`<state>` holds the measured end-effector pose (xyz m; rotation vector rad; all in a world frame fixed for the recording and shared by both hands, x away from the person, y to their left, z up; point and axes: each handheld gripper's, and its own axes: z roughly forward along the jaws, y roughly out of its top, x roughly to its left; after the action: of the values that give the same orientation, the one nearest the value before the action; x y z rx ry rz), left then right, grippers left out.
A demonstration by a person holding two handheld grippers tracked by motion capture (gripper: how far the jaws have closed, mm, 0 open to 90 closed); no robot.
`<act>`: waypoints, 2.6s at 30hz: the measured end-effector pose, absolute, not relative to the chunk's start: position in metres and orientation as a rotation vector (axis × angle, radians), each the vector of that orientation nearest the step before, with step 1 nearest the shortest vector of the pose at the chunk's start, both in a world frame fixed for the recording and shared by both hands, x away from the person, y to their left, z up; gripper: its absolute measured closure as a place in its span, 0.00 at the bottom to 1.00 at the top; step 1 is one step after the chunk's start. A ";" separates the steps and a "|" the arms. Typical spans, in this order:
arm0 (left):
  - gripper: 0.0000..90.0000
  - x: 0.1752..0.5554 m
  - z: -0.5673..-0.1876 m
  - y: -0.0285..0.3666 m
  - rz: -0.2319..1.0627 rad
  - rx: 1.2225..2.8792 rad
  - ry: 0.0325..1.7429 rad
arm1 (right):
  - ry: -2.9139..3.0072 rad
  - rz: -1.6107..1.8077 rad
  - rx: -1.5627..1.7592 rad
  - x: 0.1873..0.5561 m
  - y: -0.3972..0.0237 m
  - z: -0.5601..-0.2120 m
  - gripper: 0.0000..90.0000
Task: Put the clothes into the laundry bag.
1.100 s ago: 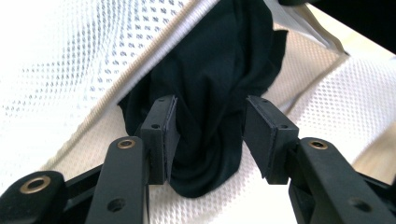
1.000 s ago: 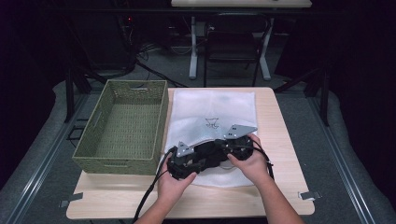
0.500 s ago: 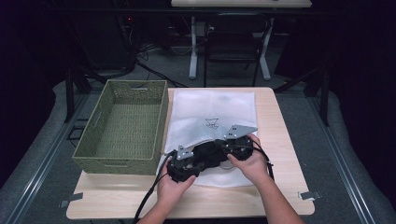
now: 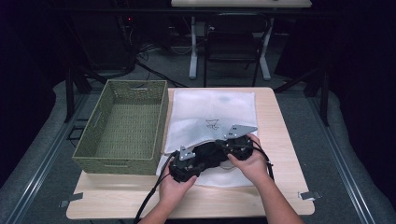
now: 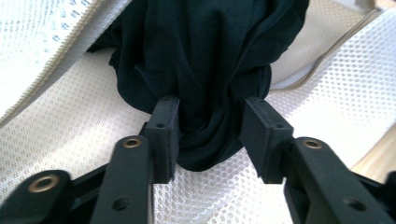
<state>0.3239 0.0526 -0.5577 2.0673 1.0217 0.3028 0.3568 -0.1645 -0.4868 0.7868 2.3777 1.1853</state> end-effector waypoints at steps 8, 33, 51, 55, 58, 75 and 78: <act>0.84 0.325 -0.560 0.051 0.293 2.067 1.019 | 2.393 1.173 0.775 0.356 -0.163 -0.487 0.99; 0.90 0.341 -0.553 0.041 0.307 2.046 1.035 | 2.396 1.177 0.766 0.354 -0.161 -0.486 0.99; 0.90 0.354 -0.553 0.038 0.326 2.017 1.068 | 2.399 1.179 0.764 0.354 -0.161 -0.486 0.99; 0.90 0.357 -0.554 0.037 0.326 2.004 1.084 | 2.400 1.177 0.764 0.354 -0.160 -0.486 0.99; 0.90 0.359 -0.554 0.037 0.324 1.999 1.088 | 2.402 1.177 0.761 0.354 -0.160 -0.487 0.99; 0.71 0.343 -0.545 0.046 0.305 1.998 1.029 | 2.390 1.192 0.771 0.355 -0.163 -0.486 0.99; 0.69 0.338 -0.545 0.047 0.304 2.003 1.027 | 2.389 1.192 0.772 0.355 -0.163 -0.486 0.99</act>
<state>0.3380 0.0466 -0.5452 2.0031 1.0267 0.3037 0.3546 -0.1627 -0.4857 0.7722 2.3894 1.1918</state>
